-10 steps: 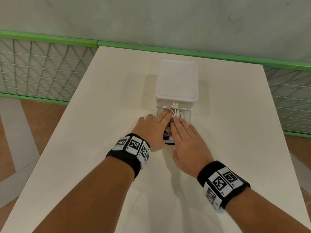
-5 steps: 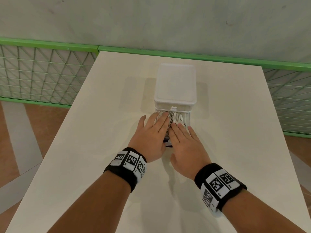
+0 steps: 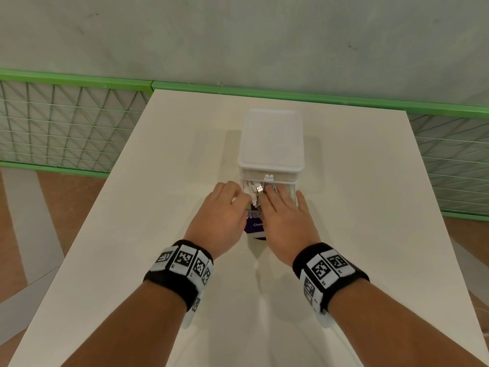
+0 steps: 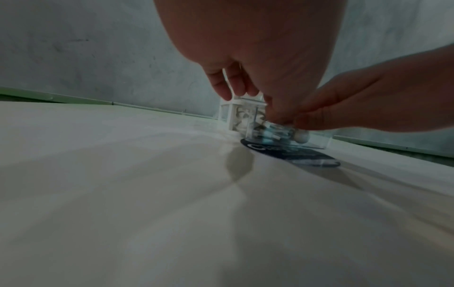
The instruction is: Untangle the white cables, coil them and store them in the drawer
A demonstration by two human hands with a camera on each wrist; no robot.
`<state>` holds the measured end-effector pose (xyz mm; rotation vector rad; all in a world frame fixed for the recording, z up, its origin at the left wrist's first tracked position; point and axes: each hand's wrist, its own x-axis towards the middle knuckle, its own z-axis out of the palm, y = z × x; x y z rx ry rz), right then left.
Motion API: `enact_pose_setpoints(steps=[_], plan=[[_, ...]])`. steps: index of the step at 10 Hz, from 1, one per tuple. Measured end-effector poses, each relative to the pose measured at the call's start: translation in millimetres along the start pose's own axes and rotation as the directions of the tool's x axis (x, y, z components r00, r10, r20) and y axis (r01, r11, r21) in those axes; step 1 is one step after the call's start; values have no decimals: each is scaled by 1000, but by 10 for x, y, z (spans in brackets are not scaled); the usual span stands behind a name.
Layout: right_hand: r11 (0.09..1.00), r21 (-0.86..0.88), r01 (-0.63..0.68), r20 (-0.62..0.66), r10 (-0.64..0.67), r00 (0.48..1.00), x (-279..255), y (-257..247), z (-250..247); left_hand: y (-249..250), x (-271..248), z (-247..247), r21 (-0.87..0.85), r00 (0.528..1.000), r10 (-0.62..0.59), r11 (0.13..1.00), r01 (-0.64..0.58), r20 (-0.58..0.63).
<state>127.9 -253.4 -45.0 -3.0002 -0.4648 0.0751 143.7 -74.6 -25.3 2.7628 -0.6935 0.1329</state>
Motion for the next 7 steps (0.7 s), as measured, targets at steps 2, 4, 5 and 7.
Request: enact_pose_setpoints(steps=[2,4,5,7], plan=[[986,151,68,-346,-12,938,-116,34,-188,49,-49,-32,-221,953,-92,962,160,287],[954,291,-71,9,72,997,-172,152,-240,20,23,92,-265,944,-115,943,202,311],[931,342,-130,187,68,980,154,248,-253,-18,234,27,-322,923,-237,886,334,305],[898,396,-190,322,57,945,241,381,-356,-193,418,-122,-279,809,-424,786,552,407]])
